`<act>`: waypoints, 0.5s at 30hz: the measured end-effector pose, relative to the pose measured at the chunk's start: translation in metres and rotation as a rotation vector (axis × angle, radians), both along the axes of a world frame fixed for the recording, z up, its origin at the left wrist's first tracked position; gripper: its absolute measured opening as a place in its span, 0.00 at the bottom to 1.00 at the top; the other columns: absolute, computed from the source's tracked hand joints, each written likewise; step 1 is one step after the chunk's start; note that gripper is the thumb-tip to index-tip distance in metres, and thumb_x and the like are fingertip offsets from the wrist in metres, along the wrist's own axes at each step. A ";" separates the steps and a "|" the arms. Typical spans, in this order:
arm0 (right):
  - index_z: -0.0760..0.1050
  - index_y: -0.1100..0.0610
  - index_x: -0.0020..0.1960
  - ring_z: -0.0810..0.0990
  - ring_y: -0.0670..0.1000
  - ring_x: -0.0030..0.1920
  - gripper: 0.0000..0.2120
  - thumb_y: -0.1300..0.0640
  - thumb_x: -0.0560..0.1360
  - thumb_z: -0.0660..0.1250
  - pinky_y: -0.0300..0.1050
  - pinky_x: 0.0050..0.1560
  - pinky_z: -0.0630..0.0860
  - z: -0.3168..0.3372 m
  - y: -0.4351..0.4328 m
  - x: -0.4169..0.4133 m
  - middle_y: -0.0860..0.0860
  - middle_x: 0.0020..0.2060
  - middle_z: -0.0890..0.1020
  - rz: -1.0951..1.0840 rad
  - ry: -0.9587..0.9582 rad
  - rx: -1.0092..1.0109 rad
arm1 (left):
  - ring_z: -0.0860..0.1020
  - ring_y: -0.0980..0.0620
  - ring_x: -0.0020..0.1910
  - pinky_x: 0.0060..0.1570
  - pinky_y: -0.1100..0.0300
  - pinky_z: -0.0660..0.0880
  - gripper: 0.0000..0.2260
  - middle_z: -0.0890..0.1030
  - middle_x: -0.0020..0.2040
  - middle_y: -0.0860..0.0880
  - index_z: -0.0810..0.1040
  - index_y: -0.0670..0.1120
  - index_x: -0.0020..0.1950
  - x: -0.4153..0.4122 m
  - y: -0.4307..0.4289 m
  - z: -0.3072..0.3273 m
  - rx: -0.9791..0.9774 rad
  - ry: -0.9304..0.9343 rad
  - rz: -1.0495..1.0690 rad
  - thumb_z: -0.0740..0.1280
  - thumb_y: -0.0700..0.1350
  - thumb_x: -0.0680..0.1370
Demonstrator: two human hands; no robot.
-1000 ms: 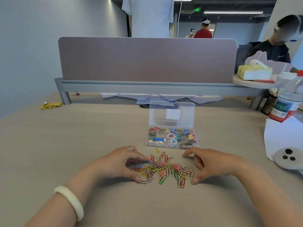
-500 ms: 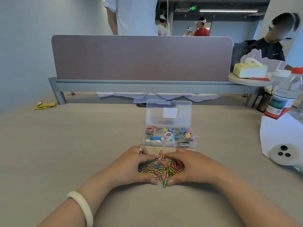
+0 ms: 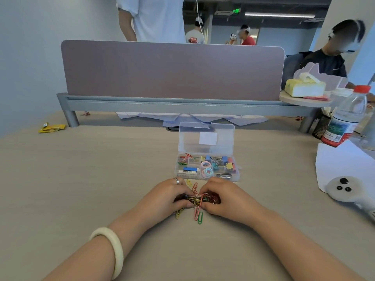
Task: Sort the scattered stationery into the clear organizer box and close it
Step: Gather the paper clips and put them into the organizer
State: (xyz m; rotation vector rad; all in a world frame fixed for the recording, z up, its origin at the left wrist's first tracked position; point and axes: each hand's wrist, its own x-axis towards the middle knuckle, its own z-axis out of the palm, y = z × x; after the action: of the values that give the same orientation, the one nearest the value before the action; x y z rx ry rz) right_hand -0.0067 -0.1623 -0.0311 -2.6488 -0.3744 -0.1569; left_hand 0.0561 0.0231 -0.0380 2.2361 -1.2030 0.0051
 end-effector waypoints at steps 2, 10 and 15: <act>0.76 0.51 0.53 0.71 0.42 0.45 0.12 0.52 0.70 0.68 0.33 0.44 0.68 0.001 -0.001 0.000 0.48 0.48 0.77 -0.017 -0.004 0.001 | 0.69 0.71 0.40 0.38 0.75 0.63 0.08 0.69 0.38 0.62 0.81 0.46 0.49 0.001 0.000 -0.002 -0.022 0.018 0.018 0.71 0.45 0.71; 0.75 0.51 0.42 0.71 0.39 0.36 0.03 0.58 0.70 0.68 0.32 0.37 0.67 0.001 -0.003 0.001 0.43 0.37 0.74 -0.012 0.023 0.097 | 0.71 0.69 0.40 0.39 0.76 0.65 0.05 0.71 0.37 0.60 0.81 0.45 0.44 0.002 0.000 -0.005 -0.102 0.038 0.052 0.72 0.43 0.70; 0.71 0.45 0.38 0.72 0.41 0.36 0.09 0.58 0.70 0.68 0.32 0.36 0.68 0.000 -0.007 0.001 0.43 0.36 0.75 -0.034 0.035 0.177 | 0.73 0.65 0.40 0.38 0.75 0.65 0.04 0.74 0.38 0.57 0.81 0.45 0.42 0.005 0.003 -0.005 -0.161 0.055 0.089 0.72 0.44 0.70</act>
State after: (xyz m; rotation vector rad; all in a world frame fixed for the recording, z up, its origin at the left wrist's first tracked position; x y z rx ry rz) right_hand -0.0057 -0.1691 -0.0309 -2.4813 -0.2898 -0.1478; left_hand 0.0608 0.0263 -0.0433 2.1332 -1.0351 0.0724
